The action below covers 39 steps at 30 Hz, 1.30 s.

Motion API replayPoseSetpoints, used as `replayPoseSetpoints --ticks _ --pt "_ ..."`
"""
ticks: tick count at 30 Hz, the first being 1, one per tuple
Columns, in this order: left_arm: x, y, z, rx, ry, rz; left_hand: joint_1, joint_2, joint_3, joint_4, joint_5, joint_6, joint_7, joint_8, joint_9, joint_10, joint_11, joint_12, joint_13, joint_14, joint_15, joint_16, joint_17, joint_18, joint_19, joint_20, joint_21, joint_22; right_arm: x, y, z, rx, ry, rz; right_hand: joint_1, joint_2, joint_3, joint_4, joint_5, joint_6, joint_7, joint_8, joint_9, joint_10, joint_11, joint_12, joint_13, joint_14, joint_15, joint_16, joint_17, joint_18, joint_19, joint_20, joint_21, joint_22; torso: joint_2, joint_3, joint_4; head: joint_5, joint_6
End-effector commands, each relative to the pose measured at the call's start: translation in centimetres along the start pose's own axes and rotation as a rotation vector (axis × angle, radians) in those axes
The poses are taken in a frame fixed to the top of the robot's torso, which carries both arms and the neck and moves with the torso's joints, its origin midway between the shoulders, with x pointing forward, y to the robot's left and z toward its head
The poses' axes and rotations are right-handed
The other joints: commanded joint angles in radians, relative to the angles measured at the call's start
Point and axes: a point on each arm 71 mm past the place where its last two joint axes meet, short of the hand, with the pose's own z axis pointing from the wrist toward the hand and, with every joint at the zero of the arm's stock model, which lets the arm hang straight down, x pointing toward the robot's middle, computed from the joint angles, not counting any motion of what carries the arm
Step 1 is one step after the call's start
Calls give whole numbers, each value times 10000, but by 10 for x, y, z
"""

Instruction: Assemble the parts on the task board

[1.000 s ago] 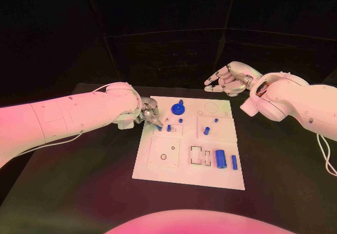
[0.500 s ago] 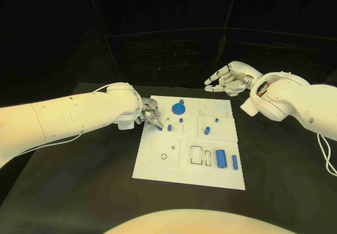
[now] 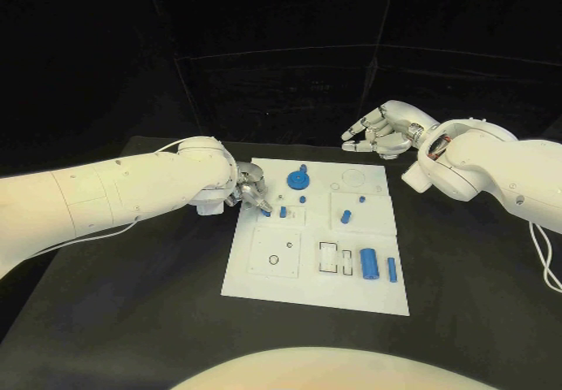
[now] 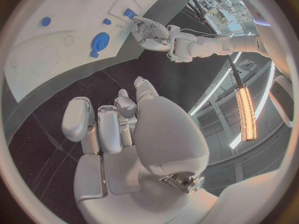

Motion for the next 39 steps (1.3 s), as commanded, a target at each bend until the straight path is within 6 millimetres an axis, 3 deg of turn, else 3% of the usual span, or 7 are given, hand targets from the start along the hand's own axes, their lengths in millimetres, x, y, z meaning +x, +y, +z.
replayPoseSetpoints --ticks 1,7,14,21,39 --pt "3 2 1 -208 247 39 -14 -52 1594 -1511 71 77 -22 38 -4 69 7 -57 -12 1052 -11 63 2620 -90 68 5 41 6 0 1 0 -84 25 -12 8 108 34 -42 59 24 -3 61 -15 -46 4 -42 -11 379 -70 -53 -11 106 -37 -21 -51 -11 3 10 -4 8 -1" --pt "3 1 3 -217 315 -182 -199 -30 1504 -1336 101 133 -65 62 8 81 -10 -106 -81 1048 -19 54 2601 -86 59 1 19 -17 0 2 1 -81 23 -12 12 110 34 -47 58 17 -2 62 -19 -58 4 -75 -43 374 -71 -76 -34 110 -46 -22 -65 -29 3 8 -11 -4 -18" --pt "3 -2 5 -274 538 -229 -710 2 776 -786 49 342 -219 76 6 139 -119 -16 10 1053 -108 64 2622 -88 70 -66 21 16 0 2 1 -100 33 -9 12 110 34 -47 58 17 -2 62 -19 -58 4 -75 -43 374 -71 -76 -34 110 -46 -22 -65 -29 1 21 -12 -28 -30" --pt "5 -4 7 -340 785 -121 -784 65 414 -617 48 413 -246 73 3 158 -145 67 109 1055 -140 69 2634 -108 109 -104 83 120 0 2 1 -106 47 -7 12 110 34 -47 58 17 -2 62 -19 -58 4 -75 -43 374 -71 -76 -34 110 -46 -22 -65 -29 -2 22 -29 -55 -52" --pt "1 -5 11 -487 675 -168 -1088 106 -325 -198 39 557 -284 58 -7 171 -174 127 164 1055 -168 69 2634 -127 147 -134 131 211 1 3 1 -121 61 -5 12 110 34 -47 58 17 -2 62 -19 -58 4 -75 -43 374 -71 -76 -34 110 -46 -22 -65 -29 1 9 0 -82 -45"
